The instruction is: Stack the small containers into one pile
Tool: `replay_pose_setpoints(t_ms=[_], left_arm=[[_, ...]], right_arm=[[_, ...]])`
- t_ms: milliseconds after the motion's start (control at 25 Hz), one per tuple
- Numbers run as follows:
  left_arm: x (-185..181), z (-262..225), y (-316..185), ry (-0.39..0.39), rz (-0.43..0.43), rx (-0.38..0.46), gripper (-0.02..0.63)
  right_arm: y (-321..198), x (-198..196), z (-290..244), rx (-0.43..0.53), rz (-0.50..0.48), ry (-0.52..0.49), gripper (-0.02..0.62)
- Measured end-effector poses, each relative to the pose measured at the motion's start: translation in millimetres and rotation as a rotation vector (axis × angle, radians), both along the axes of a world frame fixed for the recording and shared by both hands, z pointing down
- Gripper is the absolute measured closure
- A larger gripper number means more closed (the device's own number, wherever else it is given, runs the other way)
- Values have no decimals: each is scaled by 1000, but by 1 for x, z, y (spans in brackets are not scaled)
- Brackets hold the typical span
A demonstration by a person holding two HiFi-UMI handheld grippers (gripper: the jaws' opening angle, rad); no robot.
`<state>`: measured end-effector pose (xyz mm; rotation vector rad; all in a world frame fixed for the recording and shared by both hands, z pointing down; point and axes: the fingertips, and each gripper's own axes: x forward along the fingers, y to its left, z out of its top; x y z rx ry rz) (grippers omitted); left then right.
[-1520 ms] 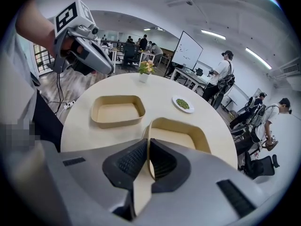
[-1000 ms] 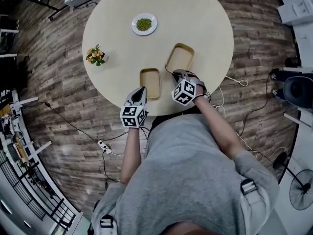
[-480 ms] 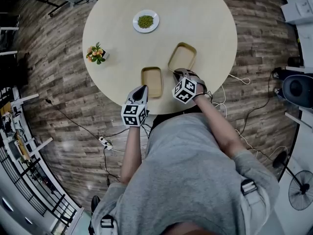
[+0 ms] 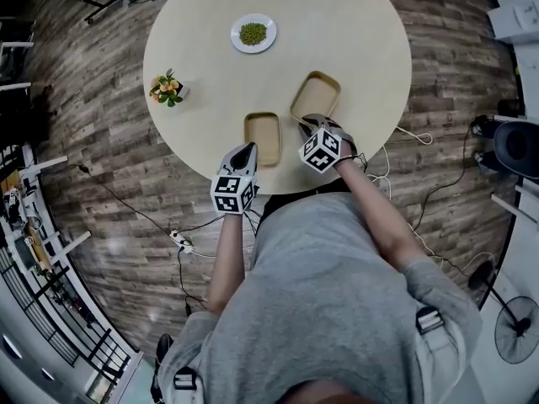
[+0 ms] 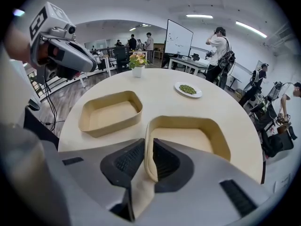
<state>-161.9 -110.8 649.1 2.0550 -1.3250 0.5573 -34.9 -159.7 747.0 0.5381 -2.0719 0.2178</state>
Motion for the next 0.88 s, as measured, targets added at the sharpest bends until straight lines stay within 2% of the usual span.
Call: replay_pose_setpoints(t_ms=[880], left_arm=[[15, -22, 8, 15, 10, 78, 589]], right_arm=[[9, 25, -38, 73, 59, -91, 525]])
